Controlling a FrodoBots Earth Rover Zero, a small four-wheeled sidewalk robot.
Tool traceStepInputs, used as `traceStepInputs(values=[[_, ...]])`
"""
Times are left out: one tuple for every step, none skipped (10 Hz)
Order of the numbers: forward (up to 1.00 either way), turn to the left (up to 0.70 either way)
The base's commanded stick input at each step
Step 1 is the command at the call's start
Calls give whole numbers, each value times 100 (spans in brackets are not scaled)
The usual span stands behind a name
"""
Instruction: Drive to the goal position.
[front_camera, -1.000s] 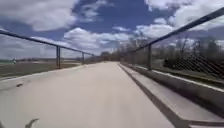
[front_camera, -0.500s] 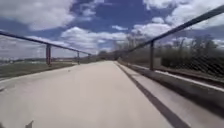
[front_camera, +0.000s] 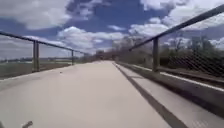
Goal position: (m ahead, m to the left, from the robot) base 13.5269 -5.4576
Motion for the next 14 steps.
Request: traceStepInputs(values=[[100, 0], [100, -22], [100, -14], [100, 0], [100, 0], [100, 0], [100, 0], [100, 0], [100, 0], [100, 0], [100, 0], [100, 0], [100, 0], [100, 0]])
